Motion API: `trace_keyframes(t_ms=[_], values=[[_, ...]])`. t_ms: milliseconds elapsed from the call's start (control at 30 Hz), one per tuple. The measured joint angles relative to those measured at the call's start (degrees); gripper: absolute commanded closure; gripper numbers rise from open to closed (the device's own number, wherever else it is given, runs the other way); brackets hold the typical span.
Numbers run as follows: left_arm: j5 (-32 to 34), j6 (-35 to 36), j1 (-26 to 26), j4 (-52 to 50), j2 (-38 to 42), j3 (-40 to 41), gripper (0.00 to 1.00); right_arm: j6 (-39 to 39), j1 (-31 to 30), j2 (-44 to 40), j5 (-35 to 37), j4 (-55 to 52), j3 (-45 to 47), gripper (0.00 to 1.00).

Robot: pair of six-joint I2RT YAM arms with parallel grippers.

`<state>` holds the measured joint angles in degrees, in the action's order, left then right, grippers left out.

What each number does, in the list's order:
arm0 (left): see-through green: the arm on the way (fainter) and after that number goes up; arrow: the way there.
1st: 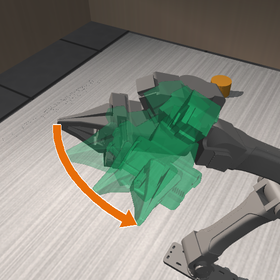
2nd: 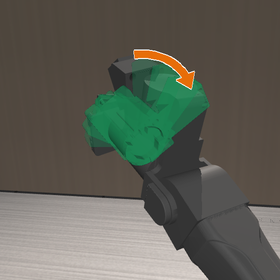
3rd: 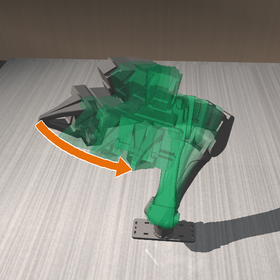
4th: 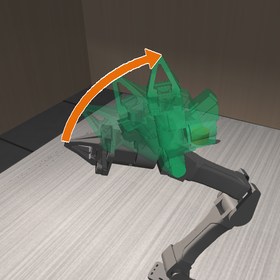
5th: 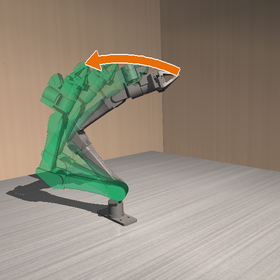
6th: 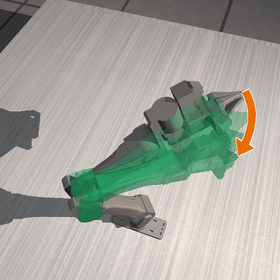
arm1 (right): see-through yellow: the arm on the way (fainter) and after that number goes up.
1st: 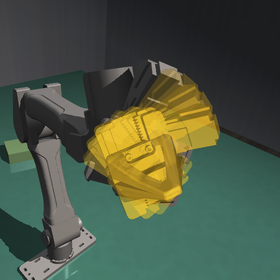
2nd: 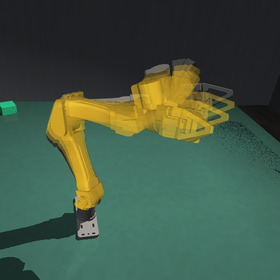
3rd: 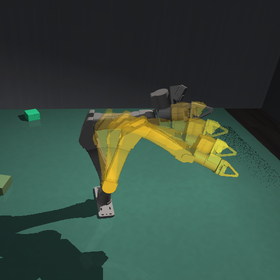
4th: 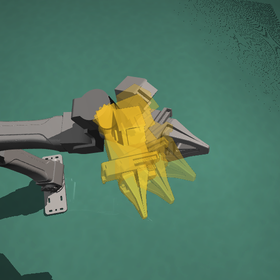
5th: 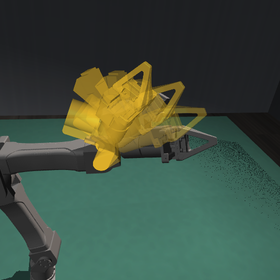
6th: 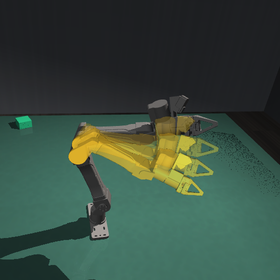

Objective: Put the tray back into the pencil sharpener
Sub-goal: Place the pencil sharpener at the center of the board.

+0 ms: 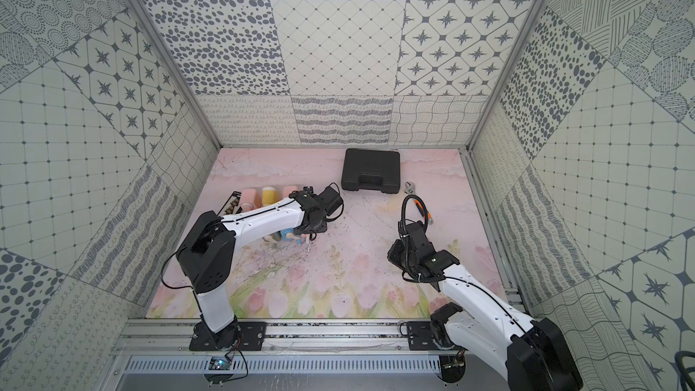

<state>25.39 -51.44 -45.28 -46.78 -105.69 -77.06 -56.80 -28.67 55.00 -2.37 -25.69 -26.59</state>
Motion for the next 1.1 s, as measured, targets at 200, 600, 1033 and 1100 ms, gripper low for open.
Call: trace_keyframes(t_ms=[200, 600, 1033, 1100], values=[[0.0, -1.5, 0.0, 1.9, 0.0, 1.1, 0.64, 0.0, 0.0, -0.4, -0.1, -0.7, -0.1, 0.72], [-1.9, -1.9, 0.3, 4.5, 2.1, 3.6, 0.3, 0.2, 0.0, -0.5, -0.8, -0.7, -0.1, 0.7], [-1.8, -0.3, -1.2, 7.0, 9.5, 7.5, 0.19, 1.9, 0.0, -3.4, 0.1, -2.1, -0.1, 0.67], [-1.0, 0.6, -1.6, 8.5, 13.3, 9.6, 0.17, 2.3, 0.0, -6.2, 1.7, -3.7, -0.1, 0.66]])
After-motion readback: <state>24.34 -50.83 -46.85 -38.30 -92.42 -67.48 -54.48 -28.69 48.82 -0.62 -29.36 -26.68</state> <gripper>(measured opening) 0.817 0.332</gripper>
